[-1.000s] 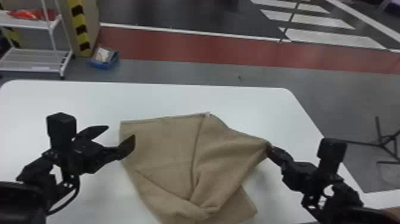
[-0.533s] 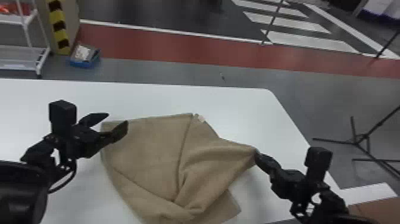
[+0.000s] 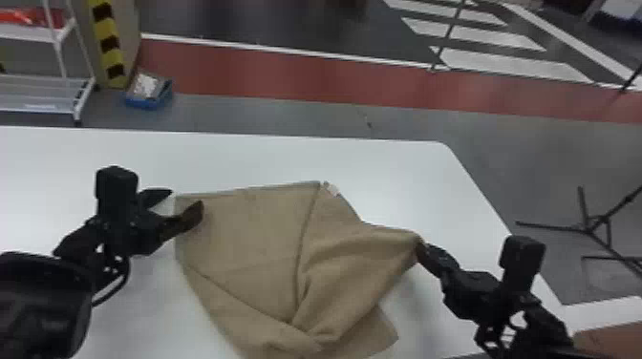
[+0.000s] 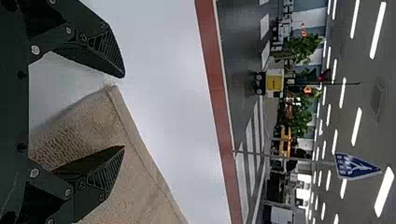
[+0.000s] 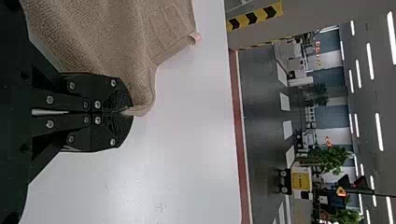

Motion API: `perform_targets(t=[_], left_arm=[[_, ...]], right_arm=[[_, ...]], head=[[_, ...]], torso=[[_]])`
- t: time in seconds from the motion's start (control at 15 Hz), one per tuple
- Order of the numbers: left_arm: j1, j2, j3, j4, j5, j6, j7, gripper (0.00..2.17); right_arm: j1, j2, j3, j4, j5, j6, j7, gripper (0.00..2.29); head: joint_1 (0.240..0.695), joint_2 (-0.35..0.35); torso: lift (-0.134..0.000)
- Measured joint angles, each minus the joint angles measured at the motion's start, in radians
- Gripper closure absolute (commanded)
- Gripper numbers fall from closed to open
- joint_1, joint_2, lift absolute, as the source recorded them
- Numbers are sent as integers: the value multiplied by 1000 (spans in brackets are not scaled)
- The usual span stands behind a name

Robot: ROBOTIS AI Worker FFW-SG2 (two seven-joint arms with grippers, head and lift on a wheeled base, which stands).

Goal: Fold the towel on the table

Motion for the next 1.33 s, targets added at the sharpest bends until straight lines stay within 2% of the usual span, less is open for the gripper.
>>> perform_targets(t=[0.13, 0.2, 0.27, 0.53, 0.67, 0.73, 0.8, 0.87, 1.0, 1.13, 1.33], left_arm=[[-14, -3, 0, 18, -4, 6, 20, 410], [-19, -4, 1, 23, -5, 13, 24, 549], [-22, -4, 2, 25, -5, 20, 24, 583], [-24, -4, 3, 22, -6, 70, 22, 610], [-19, -3, 6, 14, -5, 79, 21, 971], [-14, -2, 11, 9, -1, 81, 20, 1008], [-5, -2, 20, -5, 7, 95, 22, 1463], [9, -1, 31, -47, 17, 159, 32, 1690], [72, 4, 77, -203, 50, 331, 69, 1690], [154, 8, 142, -411, 85, 516, 136, 1690], [256, 19, 259, -683, 157, 651, 182, 1690]], right_arm=[[4, 0, 0, 5, 4, -11, 12, 1497], [6, 0, -1, 8, 8, -16, 19, 1497], [8, 0, -4, 9, 10, -21, 24, 1497], [9, 0, -13, 11, 12, -24, 30, 1497], [5, -1, -14, 12, 14, -24, 30, 1497], [0, -1, -14, 15, 15, -24, 30, 1497], [-7, -1, -13, 19, 17, -24, 30, 1497], [-11, -1, -12, 21, 17, -23, 30, 1497], [-15, -2, -13, 15, 16, -11, 31, 1497], [-31, -6, -29, -12, 15, 41, 43, 1497], [-72, -12, -78, -90, 18, 164, 69, 1497]], head=[[695, -248], [695, -245], [695, -245], [695, -248], [695, -248], [695, -248], [695, -246], [695, -244], [695, -233], [695, -219], [695, -201]], torso=[[-123], [-123], [-123], [-123], [-123], [-123], [-123], [-123], [-123], [-123], [-123]])
